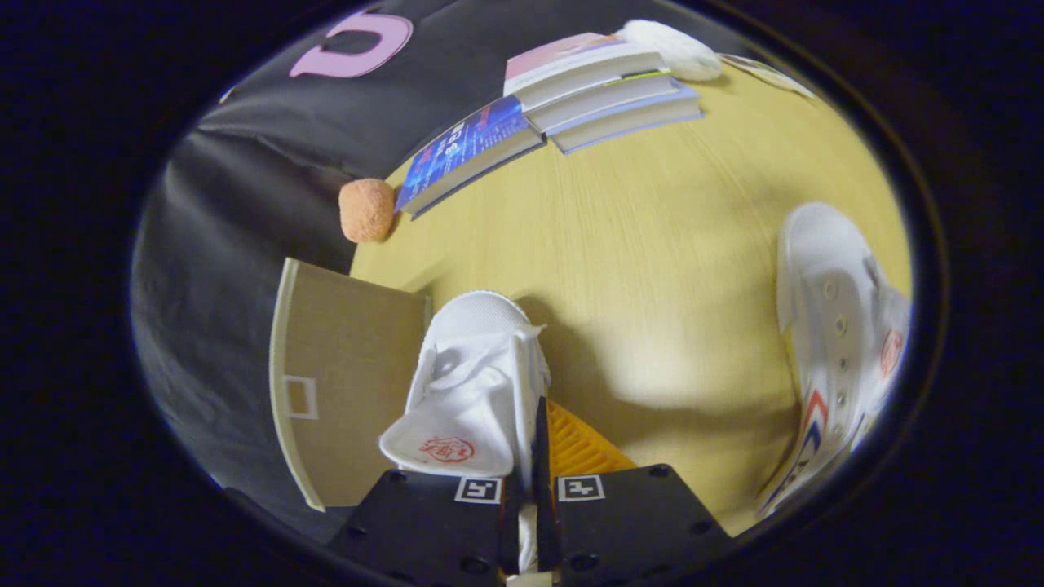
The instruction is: Open the storage box then place both shoes into the box .Put the left shoe in first, then the right shoe, with the right side of both shoes facing outward in a uniform manner.
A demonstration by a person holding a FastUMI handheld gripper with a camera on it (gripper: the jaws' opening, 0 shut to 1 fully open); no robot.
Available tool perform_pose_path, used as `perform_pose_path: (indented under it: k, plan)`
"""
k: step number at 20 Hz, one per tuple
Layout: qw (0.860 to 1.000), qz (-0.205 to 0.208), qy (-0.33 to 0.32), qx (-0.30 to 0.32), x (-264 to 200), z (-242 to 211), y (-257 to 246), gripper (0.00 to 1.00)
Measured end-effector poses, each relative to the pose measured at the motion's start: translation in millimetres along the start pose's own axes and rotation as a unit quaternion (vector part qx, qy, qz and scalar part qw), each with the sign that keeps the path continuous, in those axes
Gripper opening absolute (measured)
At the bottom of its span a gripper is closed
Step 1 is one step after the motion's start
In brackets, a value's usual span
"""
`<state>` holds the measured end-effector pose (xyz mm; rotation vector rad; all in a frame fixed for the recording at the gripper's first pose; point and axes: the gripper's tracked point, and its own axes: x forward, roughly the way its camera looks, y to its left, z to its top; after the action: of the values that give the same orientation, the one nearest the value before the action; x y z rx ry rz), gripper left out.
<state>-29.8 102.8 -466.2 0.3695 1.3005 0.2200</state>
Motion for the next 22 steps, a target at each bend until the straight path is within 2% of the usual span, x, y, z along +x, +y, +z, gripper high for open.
perform_pose_path:
  k: [6,12,17,22]
  plan:
    - [0.997,0.065,-0.021,0.047,-46.5,2.4,37.3,0.11]
    - [0.982,0.145,-0.060,0.103,-98.0,21.9,101.5,0.11]
    - [0.980,0.164,-0.077,0.083,-109.2,33.7,163.8,0.11]
    - [0.982,0.173,-0.056,0.057,-79.9,17.9,237.3,0.11]
